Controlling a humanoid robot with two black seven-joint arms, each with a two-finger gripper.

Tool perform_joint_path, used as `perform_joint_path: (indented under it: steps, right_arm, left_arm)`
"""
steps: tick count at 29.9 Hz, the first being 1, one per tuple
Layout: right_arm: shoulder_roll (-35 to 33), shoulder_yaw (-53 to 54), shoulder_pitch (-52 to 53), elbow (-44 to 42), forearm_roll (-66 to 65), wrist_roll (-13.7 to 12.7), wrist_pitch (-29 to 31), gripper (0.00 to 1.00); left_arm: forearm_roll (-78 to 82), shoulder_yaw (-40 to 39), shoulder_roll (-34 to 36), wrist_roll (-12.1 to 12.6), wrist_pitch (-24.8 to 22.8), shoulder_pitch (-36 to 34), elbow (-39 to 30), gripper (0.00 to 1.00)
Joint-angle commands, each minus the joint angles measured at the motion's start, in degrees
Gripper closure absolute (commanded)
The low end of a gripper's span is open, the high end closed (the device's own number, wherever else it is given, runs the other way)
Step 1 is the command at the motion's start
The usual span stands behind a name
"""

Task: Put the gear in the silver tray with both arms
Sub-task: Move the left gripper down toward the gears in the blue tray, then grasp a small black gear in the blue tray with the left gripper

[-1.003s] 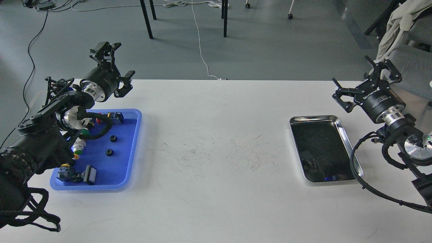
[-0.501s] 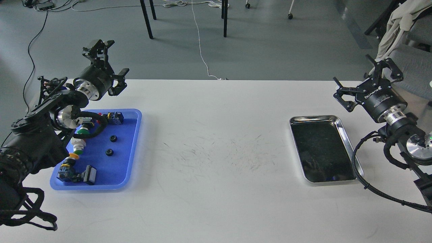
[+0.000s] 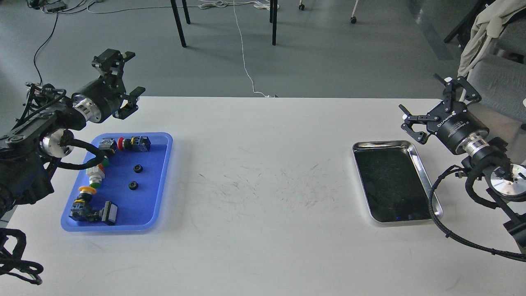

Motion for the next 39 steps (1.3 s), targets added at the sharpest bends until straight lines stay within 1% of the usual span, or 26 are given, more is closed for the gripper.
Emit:
perform_joint_path:
  steps: [1, 4, 6, 7, 9, 10, 11, 13, 15, 18, 24, 26, 29, 30, 33, 36, 39]
  right_arm:
    - [-0.09, -0.02, -0.23, 0.14, -0.03, 0.0, 0.06, 0.01]
    - [-0.53, 0.06, -0.23, 0.14, -0.03, 0.0, 0.06, 0.01]
    - [-0.53, 0.15, -0.06, 0.31, -0.03, 0.09, 0.06, 0.01]
    - [-0.45, 0.15, 0.03, 0.32, 0.06, 0.09, 0.06, 0.01]
    - [-0.09, 0.15, 0.2, 0.32, -0.03, 0.18, 0.06, 0.01]
    - [-0.01, 0.06, 0.38, 0.32, -0.03, 0.18, -0.03, 0.01]
    - [0.08, 0.06, 0.55, 0.32, -0.03, 0.18, -0.03, 0.01]
    - [0.26, 0.06, 0.82, 0.32, -0.03, 0.18, -0.12, 0.01]
    - [0.26, 0.06, 0.91, 0.32, -0.03, 0.26, -0.2, 0.01]
    - [0.17, 0.06, 0.91, 0.75, 0.06, 0.26, -0.29, 0.01]
    - [-0.53, 0.41, 0.56, -0.04, 0.06, 0.26, -0.29, 0.01]
    - [-0.62, 0.5, 0.56, -0.12, 0.06, 0.26, -0.29, 0.01]
    - [-0.53, 0.5, 0.73, -0.56, -0.03, 0.26, -0.29, 0.01]
    - [-0.45, 0.5, 0.91, -1.17, 0.06, 0.26, -0.29, 0.01]
    - [0.08, 0.5, 1.08, -3.72, 0.06, 0.44, -0.21, 0.01]
    - [0.35, 0.68, 1.17, -6.18, -0.03, 0.44, 0.15, 0.01]
    - [0.61, 0.68, 1.17, -6.19, 0.06, 0.44, 0.23, 0.01]
  left_arm:
    - [7.49, -0.07, 2.41, 0.13, 0.03, -0.41, -4.44, 0.02]
    - [12.86, -0.07, 6.54, 0.39, 0.03, -0.41, -13.57, 0.02]
    - [17.86, 0.02, 11.36, 1.0, 0.03, -0.15, -21.73, 0.02]
    - [20.15, 0.02, 13.74, 2.05, 0.03, 0.02, -25.43, 0.02]
    - [23.58, 0.02, 19.27, 5.47, 0.03, 0.29, -32.9, 0.02]
    - [24.47, 0.02, 22.0, 6.71, 0.03, 0.46, -36.42, 0.02]
    - [25.17, 0.11, 25.07, 7.41, 0.03, 0.64, -40.37, 0.02]
    - [26.84, 0.89, 30.44, 7.6, 0.03, 1.17, -45.92, 0.02]
    - [29.82, 1.6, 33.61, 7.42, 0.03, 1.34, -48.74, 0.02]
    - [35.0, 3.26, 35.38, 7.25, 0.03, 2.65, -49.9, 0.02]
    - [48.79, 5.81, 34.07, 7.16, 0.03, 4.86, -49.02, 0.02]
    - [54.15, 7.13, 32.32, 6.11, 3.05, 5.65, -49.02, 0.02]
    - [60.49, 9.94, 30.55, 3.39, 8.76, 6.44, -48.84, 0.02]
    - [62.16, 11.34, 30.29, 2.86, 10.78, 6.7, -48.76, 0.02]
    - [65.33, 14.86, 28.97, 2.68, 14.83, 6.79, -47.53, 0.02]
    - [69.02, 16.54, 26.87, 2.59, 16.08, 6.79, -45.42, 0.02]
    - [72.45, 16.63, 24.23, 2.5, 16.25, 6.79, -42.44, 0.02]
